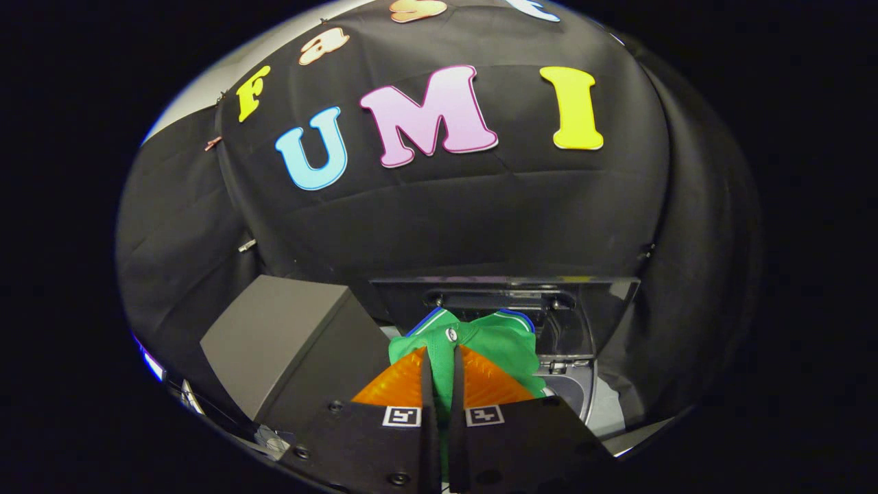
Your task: Put the clothes into the washing machine and then close the washing machine lid.
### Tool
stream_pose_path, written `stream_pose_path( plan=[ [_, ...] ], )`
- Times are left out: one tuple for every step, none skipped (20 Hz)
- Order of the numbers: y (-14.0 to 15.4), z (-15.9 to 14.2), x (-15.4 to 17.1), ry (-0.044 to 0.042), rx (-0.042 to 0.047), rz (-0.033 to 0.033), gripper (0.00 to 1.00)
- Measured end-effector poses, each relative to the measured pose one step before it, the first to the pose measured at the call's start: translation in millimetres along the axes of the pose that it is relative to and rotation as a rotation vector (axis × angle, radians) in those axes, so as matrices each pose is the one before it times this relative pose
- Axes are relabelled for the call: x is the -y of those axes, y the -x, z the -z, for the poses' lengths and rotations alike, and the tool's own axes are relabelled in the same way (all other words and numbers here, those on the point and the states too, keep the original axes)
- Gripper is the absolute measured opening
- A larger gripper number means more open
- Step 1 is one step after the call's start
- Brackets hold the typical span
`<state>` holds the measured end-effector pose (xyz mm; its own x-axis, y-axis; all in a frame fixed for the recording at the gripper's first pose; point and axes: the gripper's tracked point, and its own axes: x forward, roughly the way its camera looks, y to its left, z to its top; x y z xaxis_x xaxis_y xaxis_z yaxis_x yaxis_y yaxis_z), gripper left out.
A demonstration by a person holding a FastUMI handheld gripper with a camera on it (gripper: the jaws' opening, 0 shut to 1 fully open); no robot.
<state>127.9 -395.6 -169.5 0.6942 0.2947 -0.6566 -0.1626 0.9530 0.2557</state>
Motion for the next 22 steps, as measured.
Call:
stream_pose_path(
  plan=[
    [-4.05,6.43,5.4,0.00378,-0.01168,0.01135,0.09],
    [-5.27,9.03,6.01,-0.00804,-0.02415,0.0152,0.09],
    [-3.39,9.27,3.01,-0.03126,-0.03239,0.01187,0.09],
    [-1.74,7.47,1.27,-0.02693,-0.01985,0.00403,0.09],
    [-2.42,4.66,3.86,-0.00192,-0.00751,0.00807,0.09],
    [-6.21,5.26,7.31,0.01434,-0.00133,0.01159,0.09],
    [-4.89,3.4,4.03,0.01506,0.00485,0.00745,0.09],
    [-4.82,2.25,2.93,0.01424,0.00112,0.0057,0.09],
    [-4.4,3.6,2.13,0.01263,0.0007,0.00408,0.09],
    [-5.12,4.18,1.52,0.0151,-0.00377,0.00263,0.09],
    [-4.05,4.92,0.54,0.01694,-0.00643,0.00394,0.09],
    [-1.55,3.7,0.03,0.00991,-0.00676,0.00233,0.09],
    [-2.3,2.31,-1.44,-0.00247,-0.01207,-0.00144,0.09],
    [-1.68,2.53,-1.33,-0.01236,-0.01013,-0.00451,0.09],
    [-1.7,0.8,-3.27,-0.00702,-0.00216,-0.00836,0.09],
    [-2.98,1.69,-3.74,0.00347,-0.00134,-0.0084,0.09],
    [-3.97,1.72,-3.42,0.00875,0.00006,-0.00739,0.09],
    [-3.35,2.46,-1.13,0.00946,0.00131,-0.0056,0.09],
    [-4.42,3.7,-0.8,0.01109,-0.0023,-0.00323,0.09],
    [-6.0,5.13,1.28,0.00951,-0.00599,0.00252,0.09],
    [-4.91,5.5,2.4,0.00664,-0.00821,0.00693,0.09],
    [-4.11,5.28,2.45,0.00945,-0.00726,0.01174,0.09]
  ],
)
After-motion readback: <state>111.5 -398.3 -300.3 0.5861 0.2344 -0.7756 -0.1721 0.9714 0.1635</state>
